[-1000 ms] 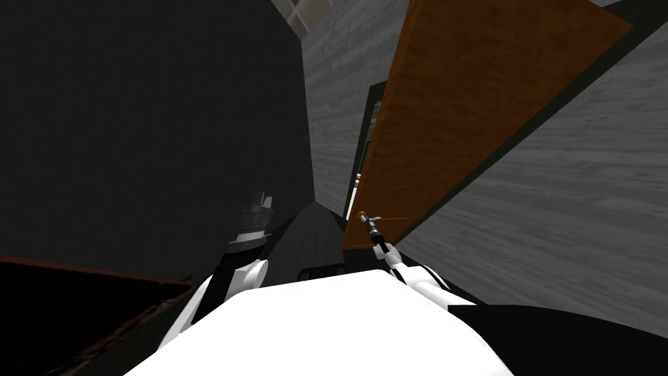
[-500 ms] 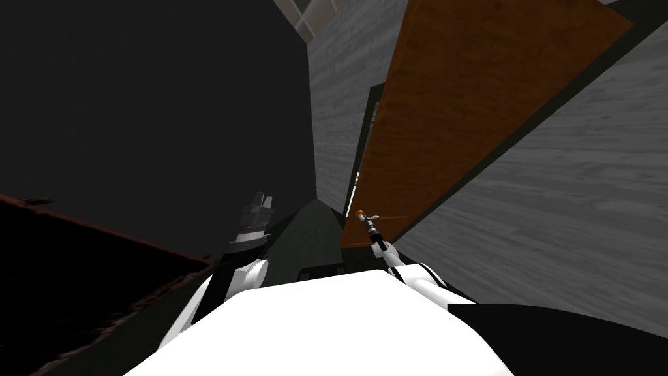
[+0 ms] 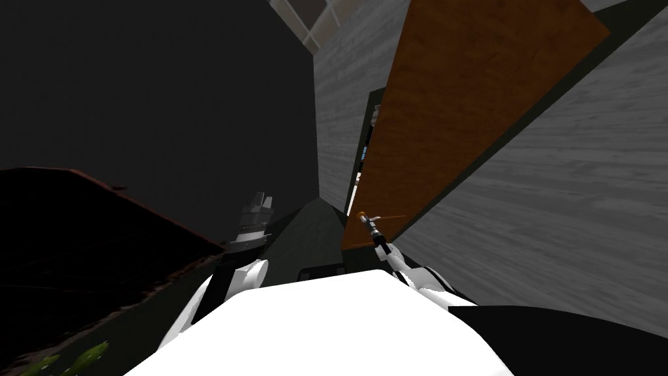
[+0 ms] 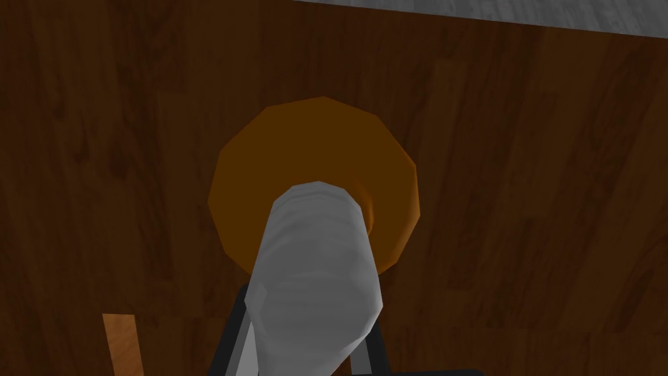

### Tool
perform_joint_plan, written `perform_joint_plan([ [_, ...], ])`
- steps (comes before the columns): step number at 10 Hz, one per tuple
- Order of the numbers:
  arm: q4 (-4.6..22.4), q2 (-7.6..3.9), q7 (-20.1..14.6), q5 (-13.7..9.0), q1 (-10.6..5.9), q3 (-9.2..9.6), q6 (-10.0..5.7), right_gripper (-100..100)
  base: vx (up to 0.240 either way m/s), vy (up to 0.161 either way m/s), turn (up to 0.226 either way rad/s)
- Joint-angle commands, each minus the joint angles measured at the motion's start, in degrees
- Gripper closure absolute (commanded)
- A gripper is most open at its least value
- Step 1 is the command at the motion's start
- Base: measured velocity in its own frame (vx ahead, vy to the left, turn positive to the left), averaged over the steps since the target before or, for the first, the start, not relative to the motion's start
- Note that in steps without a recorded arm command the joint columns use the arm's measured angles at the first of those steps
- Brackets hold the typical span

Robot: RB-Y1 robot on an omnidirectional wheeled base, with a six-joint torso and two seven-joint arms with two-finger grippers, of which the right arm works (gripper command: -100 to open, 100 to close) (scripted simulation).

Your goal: Pull the door open

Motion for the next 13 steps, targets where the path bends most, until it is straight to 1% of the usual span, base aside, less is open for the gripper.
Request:
perform_joint_plan([
  [1, 1.2, -0.41, -0.6, 0.4, 0.10, 0.49, -1.85, 100, -0.132, -0.035, 0.060],
  [2, 1.3, -1.09, -1.5, 0.8, 0.66, 0.91, -2.92, 100, -0.148, -0.052, 0.105],
  [3, 1.4, -1.42, -2.0, 0.9, 0.93, 1.12, -3.44, 100, -0.141, -0.083, 0.096],
  [5, 1.5, -2.57, -3.5, 1.6, 1.88, 1.83, -5.24, 100, -0.155, -0.091, 0.115],
  [6, 1.6, -2.99, -4.0, 1.8, 2.22, 2.09, -5.90, 100, -0.176, -0.074, 0.117],
  [7, 2.1, -2.57, -3.6, 1.6, 1.60, 1.90, -5.55, 100, -0.074, -0.030, 0.026],
  [8, 2.5, -3.39, -4.5, 2.1, 2.70, 2.24, -7.61, 100, -0.107, -0.058, 0.139],
  [9, 2.5, -3.39, -4.5, 2.1, 2.70, 2.24, -7.61, 100, -0.139, -0.083, 0.098],
  [10, 2.7, -3.94, -5.1, 2.3, 3.34, 2.39, -8.83, 100, -0.139, -0.066, 0.119],
  [11, 2.7, -3.94, -5.1, 2.3, 3.34, 2.39, -8.83, 100, -0.105, -0.043, 0.040],
  [12, 2.9, -4.56, -5.7, 2.6, 4.05, 2.57, -10.19, 100, -0.099, -0.043, 0.089],
  [13, 3.0, -4.88, -6.0, 2.7, 4.42, 2.66, -10.90, 100, -0.129, -0.062, 0.108],
])
